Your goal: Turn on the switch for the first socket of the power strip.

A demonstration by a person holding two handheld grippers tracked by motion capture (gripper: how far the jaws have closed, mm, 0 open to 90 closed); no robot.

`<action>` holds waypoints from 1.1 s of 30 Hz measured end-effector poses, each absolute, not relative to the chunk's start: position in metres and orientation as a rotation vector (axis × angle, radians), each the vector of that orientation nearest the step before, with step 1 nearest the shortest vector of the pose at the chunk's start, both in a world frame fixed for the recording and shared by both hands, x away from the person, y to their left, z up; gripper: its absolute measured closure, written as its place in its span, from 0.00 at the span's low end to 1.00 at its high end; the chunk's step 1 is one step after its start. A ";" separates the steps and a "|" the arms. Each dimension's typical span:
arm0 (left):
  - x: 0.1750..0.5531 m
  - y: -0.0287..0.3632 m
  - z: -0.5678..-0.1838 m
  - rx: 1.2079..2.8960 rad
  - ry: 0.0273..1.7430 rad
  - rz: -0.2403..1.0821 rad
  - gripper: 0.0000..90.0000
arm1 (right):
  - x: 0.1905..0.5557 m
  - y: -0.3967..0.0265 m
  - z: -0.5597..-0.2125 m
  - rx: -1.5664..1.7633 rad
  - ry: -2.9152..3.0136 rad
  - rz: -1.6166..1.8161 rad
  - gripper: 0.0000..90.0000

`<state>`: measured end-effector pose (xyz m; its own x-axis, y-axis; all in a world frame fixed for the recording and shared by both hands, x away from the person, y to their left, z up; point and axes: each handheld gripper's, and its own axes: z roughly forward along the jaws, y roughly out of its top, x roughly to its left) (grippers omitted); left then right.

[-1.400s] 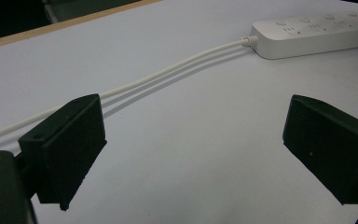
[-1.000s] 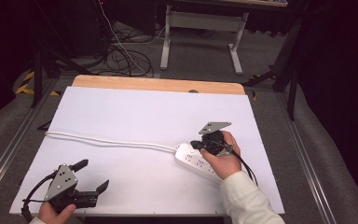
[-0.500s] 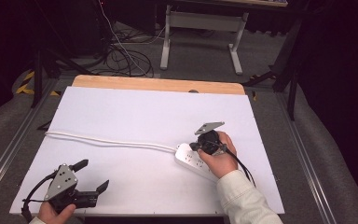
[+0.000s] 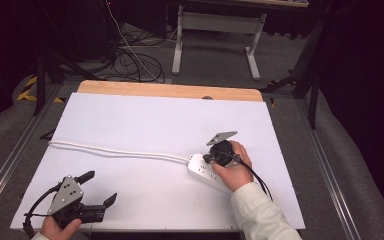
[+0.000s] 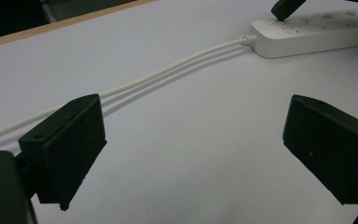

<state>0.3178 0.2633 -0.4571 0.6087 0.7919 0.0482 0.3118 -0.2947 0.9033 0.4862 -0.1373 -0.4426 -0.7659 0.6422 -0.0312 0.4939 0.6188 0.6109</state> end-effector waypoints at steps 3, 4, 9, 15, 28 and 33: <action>0.318 0.263 -0.457 1.868 0.888 0.625 0.07 | 0.486 -0.137 -0.443 0.927 2.598 0.866 1.00; 0.318 0.263 -0.457 1.868 0.888 0.624 0.07 | 0.485 -0.137 -0.443 0.930 2.596 0.865 1.00; 0.318 0.263 -0.457 1.871 0.887 0.623 0.07 | 0.485 -0.136 -0.443 0.925 2.596 0.854 1.00; 0.318 0.263 -0.457 1.874 0.883 0.626 0.07 | 0.486 -0.136 -0.443 0.934 2.604 0.855 1.00; 0.318 0.263 -0.458 1.873 0.885 0.624 0.07 | 0.487 -0.136 -0.444 0.925 2.614 0.842 1.00; 0.318 0.262 -0.458 1.873 0.885 0.623 0.07 | 0.488 -0.135 -0.444 0.934 2.616 0.840 1.00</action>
